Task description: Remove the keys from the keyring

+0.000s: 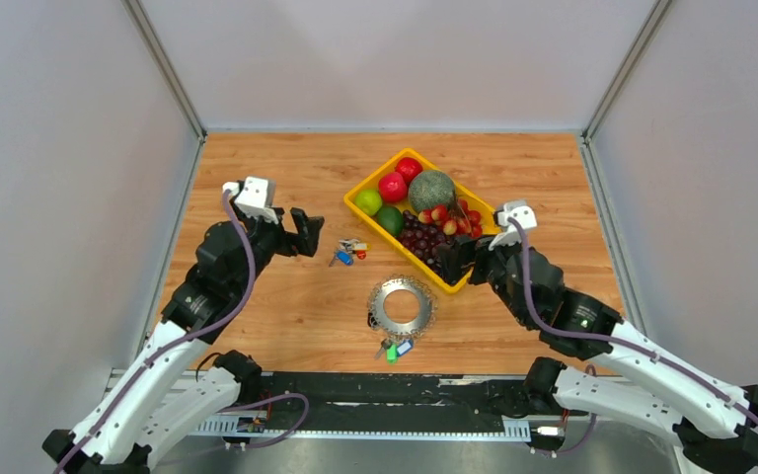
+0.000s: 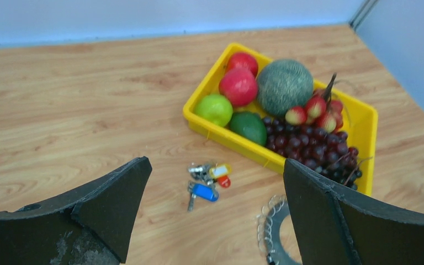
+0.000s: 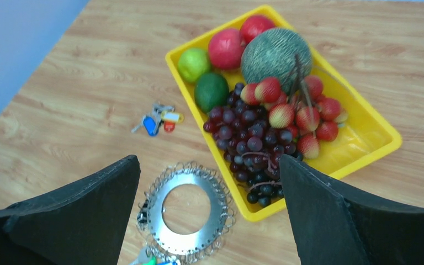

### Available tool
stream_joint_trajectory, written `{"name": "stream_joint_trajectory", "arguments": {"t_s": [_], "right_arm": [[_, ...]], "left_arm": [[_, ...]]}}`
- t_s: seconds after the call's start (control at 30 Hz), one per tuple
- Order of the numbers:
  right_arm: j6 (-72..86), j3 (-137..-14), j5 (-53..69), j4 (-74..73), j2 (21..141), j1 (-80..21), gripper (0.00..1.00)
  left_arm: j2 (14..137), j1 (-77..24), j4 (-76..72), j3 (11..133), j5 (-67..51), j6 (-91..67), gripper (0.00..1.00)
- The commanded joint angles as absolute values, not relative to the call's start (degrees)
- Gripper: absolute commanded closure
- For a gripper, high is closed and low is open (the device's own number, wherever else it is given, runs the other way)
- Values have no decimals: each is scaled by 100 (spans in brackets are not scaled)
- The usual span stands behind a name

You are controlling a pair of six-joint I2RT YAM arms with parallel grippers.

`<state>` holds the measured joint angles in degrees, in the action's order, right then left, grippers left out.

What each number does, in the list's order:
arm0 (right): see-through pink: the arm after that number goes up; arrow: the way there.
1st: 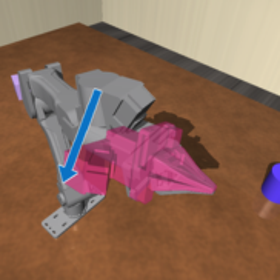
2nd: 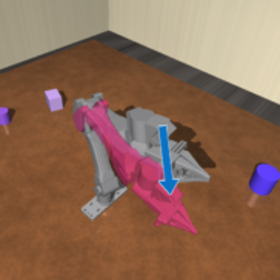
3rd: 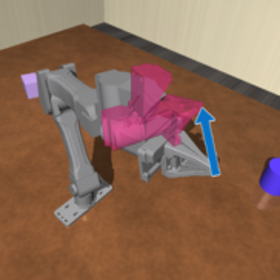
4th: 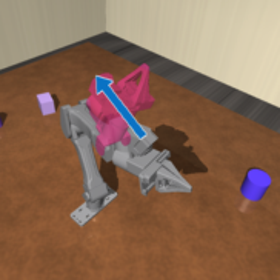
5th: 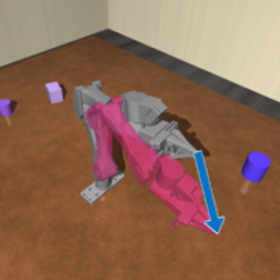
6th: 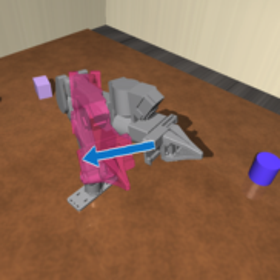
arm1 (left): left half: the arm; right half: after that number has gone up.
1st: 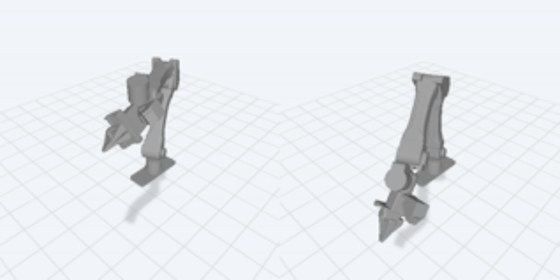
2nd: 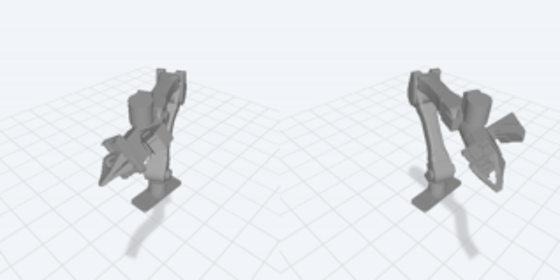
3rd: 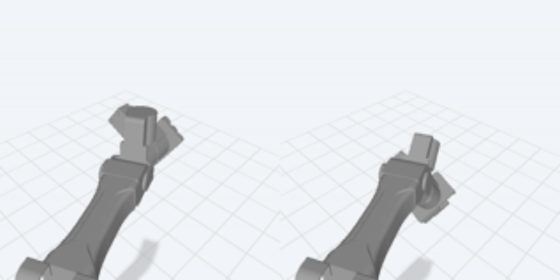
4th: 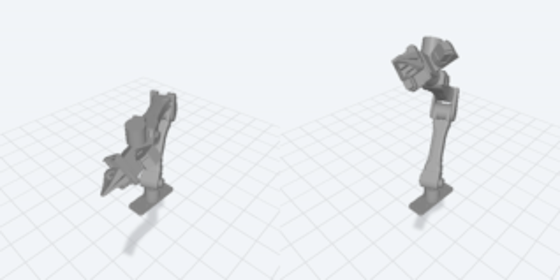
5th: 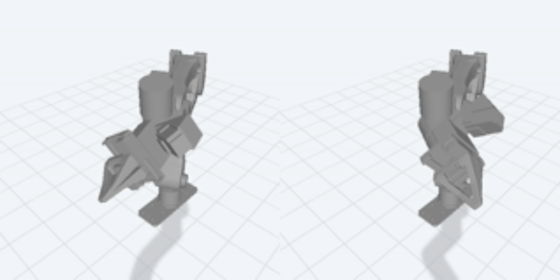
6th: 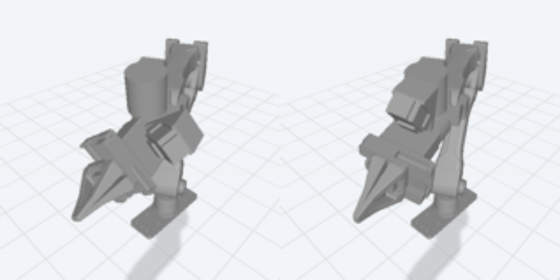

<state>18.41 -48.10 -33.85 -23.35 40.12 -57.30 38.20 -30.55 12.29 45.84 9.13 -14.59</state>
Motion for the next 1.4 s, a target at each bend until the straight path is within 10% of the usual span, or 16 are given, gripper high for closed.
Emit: {"name": "stream_joint_trajectory", "arguments": {"t_s": [0.0, 0.5, 1.37], "right_arm": [[1833, -4596, -2525, -2245, 4420, -5738, 2], [1978, -4202, -139, -881, 6709, -5735, 52], [348, -5155, 378, -212, 9532, -6016, 60]], "left_arm": [[4216, -3016, 1984, 5000, 528, -1555, 0], [2975, -3022, 1836, 3306, 203, -3381, 0], [2516, -3022, 2015, 2653, 506, -3548, 0]]}}
